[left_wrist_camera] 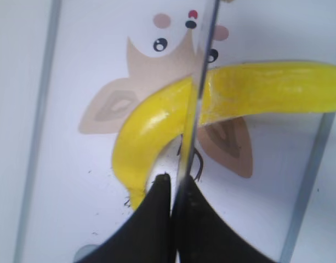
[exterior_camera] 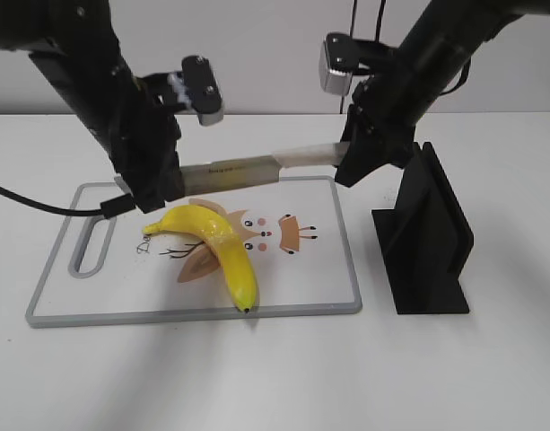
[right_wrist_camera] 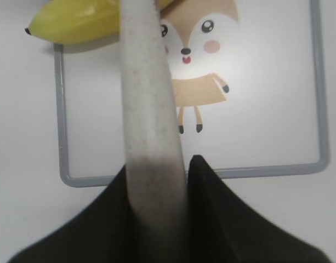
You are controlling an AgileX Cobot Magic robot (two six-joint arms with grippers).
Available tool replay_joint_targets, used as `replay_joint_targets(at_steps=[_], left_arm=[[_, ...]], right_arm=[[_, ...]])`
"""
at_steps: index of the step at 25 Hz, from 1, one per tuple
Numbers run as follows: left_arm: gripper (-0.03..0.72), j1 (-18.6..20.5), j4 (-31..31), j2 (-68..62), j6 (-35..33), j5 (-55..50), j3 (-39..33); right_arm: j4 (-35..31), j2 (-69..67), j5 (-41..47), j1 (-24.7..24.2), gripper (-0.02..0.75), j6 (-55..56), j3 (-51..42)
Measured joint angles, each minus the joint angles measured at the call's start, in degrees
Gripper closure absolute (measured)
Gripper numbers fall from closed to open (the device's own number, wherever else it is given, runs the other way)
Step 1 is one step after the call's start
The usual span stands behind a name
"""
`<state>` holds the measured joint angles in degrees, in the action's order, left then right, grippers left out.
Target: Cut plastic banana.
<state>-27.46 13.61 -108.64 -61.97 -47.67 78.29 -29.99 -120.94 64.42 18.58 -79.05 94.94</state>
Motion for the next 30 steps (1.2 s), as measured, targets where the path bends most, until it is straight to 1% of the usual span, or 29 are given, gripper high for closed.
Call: replay_joint_targets(at_steps=[8, 9, 10, 12, 13, 15, 17, 18, 20, 22, 24, 25, 28, 30], left_arm=[[0.702, -0.22, -1.77, 9.88, -0.35, -1.83, 0.0], [0.697, -0.22, -1.77, 10.33, -0.39, -1.89, 0.0], [0.672, -0.22, -1.69, 10.55, -0.39, -1.83, 0.0], [0.576, -0.22, -1.71, 10.91, -0.28, -1.34, 0.0], [0.507, -0.22, -1.66, 10.98, -0.21, -1.14, 0.0], [0.296, -0.22, -1.37, 10.98, -0.15, -0.83, 0.0], [0.119, -0.22, -1.19, 11.03, -0.09, -0.75, 0.0], [0.087, -0.22, -1.13, 11.2, 0.02, -0.61, 0.0], [0.072, -0.22, -1.29, 12.03, 1.07, -0.19, 0.0], [0.068, 0.15, -2.09, 13.25, 3.84, 0.75, 0.0], [0.068, 0.97, -4.03, 14.8, 9.26, 1.85, 0.0], [0.068, 1.8, -6.19, 15.64, 12.45, 2.56, 0.0], [0.068, 4.83, -13.61, 17.95, 27.39, 3.44, 0.0], [0.069, 7.55, -16.91, 18.9, 35.98, 0.46, 1.25]], right_arm=[[-0.38, 7.28, 1.83, 0.09, 0.527, 0.38, 0.88], [-0.43, 7.69, 1.88, 0.14, 0.527, 0.38, 0.88], [-0.43, 7.96, 1.92, 0.13, 0.53, 0.38, 0.88], [-0.43, 8.08, 2.48, 0.13, 0.542, 0.59, 0.88], [-0.43, 8.08, 2.53, 0.13, 0.556, 0.76, 0.88], [-0.36, 8.08, 2.42, 0.13, 0.567, 1.37, 0.88], [-0.19, 8.08, 1.87, 0.13, 0.567, 2.18, 0.88], [-0.12, 8.08, 1.87, 0.13, 0.567, 2.38, 0.88], [0.21, 8.27, 2.1, 0.13, 0.567, 3.43, 0.88], [0.97, 8.86, 2.56, 0.13, 0.567, 5.11, 0.88], [1.91, 10.15, 2.84, 0.13, 0.567, 7.96, 0.88], [2.39, 10.83, 2.9, 0.13, 0.567, 9.77, 0.88], [4.26, 13.37, 2.97, 0.13, 0.567, 18.26, 0.88], [5.64, 14.86, 2.83, 0.13, 0.567, 26.43, 1.0]])
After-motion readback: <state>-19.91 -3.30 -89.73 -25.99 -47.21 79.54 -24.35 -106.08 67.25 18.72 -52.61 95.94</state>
